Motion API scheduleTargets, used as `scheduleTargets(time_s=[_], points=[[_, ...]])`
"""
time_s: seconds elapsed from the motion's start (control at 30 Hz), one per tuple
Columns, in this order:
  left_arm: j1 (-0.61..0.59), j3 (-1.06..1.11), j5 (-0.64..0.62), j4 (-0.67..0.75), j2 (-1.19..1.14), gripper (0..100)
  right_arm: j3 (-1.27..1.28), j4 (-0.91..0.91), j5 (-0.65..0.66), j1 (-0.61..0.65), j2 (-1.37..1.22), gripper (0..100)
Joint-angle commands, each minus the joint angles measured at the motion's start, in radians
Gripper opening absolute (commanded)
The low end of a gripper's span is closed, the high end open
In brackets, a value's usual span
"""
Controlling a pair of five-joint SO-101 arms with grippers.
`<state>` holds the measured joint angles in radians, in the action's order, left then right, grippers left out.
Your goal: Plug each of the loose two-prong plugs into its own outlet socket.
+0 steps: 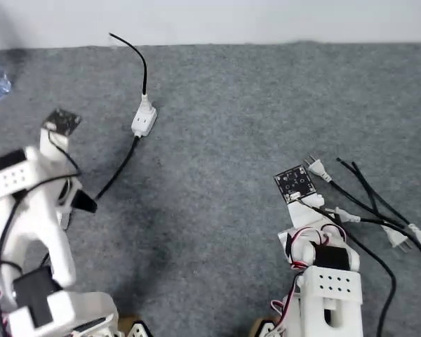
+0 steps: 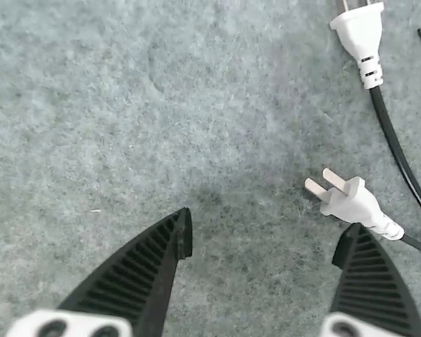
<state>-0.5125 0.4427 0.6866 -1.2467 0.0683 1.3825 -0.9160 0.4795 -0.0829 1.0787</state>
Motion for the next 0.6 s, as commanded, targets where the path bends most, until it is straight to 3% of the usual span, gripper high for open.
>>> scheduleTargets(time_s=[0.0, 0.23, 0.4, 0.57], points=[[-0.034, 0.2, 0.008, 0.209, 0.115, 32, -0.008, 0.018, 0.009, 0.01, 0.002, 31.4], [-0.172, 0.216, 0.006, 0.282, 0.127, 32, -0.005, 0.018, 0.009, 0.021, 0.002, 31.4], [-0.176, 0.214, 0.006, 0.288, 0.084, 32, -0.003, 0.013, 0.009, 0.058, 0.002, 31.4], [-0.176, 0.213, 0.006, 0.387, -0.061, 32, -0.002, 0.012, 0.009, 0.058, 0.001, 31.4]])
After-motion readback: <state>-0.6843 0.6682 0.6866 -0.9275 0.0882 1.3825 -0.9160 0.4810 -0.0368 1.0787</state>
